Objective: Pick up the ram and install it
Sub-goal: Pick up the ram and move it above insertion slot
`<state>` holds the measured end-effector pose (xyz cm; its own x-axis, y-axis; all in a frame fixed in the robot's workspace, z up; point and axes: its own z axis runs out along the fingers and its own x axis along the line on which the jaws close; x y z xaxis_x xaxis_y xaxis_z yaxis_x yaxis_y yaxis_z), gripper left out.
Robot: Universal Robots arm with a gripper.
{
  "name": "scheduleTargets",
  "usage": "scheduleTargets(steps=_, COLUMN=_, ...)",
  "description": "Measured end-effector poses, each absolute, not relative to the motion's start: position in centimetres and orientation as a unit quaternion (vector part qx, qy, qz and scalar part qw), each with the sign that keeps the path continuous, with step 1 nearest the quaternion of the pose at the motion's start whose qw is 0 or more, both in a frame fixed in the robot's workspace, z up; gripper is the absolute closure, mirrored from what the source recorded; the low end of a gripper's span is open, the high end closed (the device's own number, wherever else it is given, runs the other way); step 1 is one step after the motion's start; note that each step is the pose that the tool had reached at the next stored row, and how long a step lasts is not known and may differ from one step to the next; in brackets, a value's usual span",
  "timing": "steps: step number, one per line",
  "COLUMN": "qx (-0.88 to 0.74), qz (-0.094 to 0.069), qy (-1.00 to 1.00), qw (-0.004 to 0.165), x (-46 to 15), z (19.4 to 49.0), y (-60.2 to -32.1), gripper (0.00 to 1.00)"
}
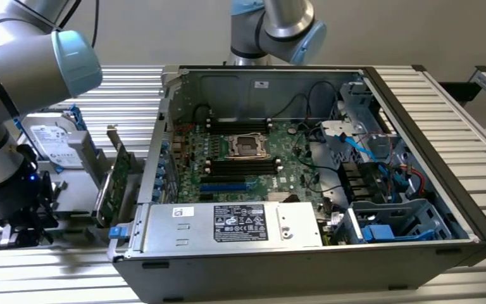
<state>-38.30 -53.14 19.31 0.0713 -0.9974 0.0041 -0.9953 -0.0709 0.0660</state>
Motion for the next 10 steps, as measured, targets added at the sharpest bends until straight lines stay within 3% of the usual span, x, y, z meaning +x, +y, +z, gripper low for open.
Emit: scheduleTargets(steps=10, qx=0.726, qz=-0.021, qy=-0.687, qw=0.025, x=-38.29, z=19.37, y=-53.14, gripper=0.65)
